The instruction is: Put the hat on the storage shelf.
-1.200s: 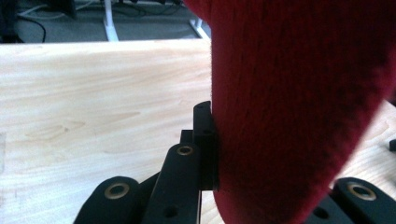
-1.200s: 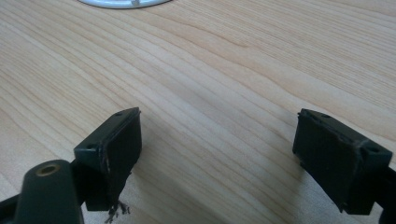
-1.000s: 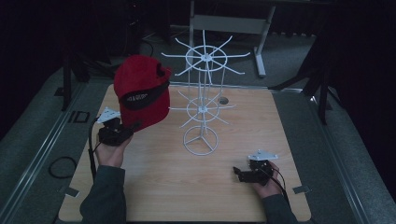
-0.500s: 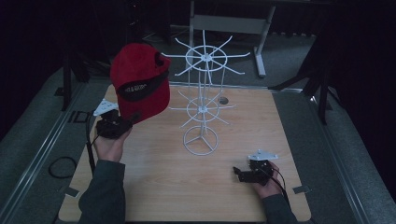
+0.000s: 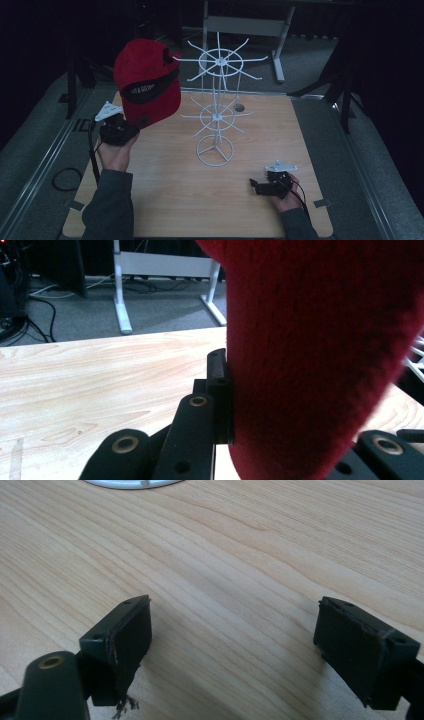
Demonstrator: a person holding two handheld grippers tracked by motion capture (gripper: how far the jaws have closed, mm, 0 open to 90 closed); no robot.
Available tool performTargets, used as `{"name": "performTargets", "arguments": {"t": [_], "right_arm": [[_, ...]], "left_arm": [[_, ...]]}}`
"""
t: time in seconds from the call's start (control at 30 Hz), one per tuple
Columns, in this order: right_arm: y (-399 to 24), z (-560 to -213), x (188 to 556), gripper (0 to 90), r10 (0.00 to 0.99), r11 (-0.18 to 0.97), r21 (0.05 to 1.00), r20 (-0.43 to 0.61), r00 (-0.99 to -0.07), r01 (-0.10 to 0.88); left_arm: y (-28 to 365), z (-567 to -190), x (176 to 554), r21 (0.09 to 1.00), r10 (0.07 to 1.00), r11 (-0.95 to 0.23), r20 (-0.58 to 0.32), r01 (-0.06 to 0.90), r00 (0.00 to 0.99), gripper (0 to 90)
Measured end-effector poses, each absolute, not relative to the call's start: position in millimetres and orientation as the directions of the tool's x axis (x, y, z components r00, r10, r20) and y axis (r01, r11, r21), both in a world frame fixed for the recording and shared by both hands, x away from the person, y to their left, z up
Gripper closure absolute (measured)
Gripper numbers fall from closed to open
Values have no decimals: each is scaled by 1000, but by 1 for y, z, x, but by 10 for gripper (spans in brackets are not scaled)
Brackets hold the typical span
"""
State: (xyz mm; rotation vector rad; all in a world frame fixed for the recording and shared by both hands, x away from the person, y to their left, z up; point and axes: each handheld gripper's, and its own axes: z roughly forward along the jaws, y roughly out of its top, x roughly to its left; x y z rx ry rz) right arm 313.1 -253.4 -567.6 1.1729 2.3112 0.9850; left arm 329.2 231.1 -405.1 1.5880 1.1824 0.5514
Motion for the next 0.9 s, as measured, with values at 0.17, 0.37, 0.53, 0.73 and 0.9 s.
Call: {"name": "performTargets", "arguments": {"t": [0.17,0.37,0.53,0.73,0.9], "right_arm": [[-253,-568,313,153,810,410,725,-10,-587,553],[-253,-568,313,153,810,409,725,-9,-586,554],[-253,-568,313,153,810,410,725,-10,-587,553],[-253,-568,313,153,810,410,725,-10,-586,554],[-253,-568,313,153,810,410,725,-10,-586,554]], "left_arm": [[232,-401,328,914,891,20,-200,405,408,857],[233,-396,326,919,891,23,-198,394,409,857],[234,-392,324,922,890,27,-198,385,411,857],[236,-387,322,926,889,30,-196,376,413,857],[236,-382,321,930,888,31,-193,365,417,856]]}}
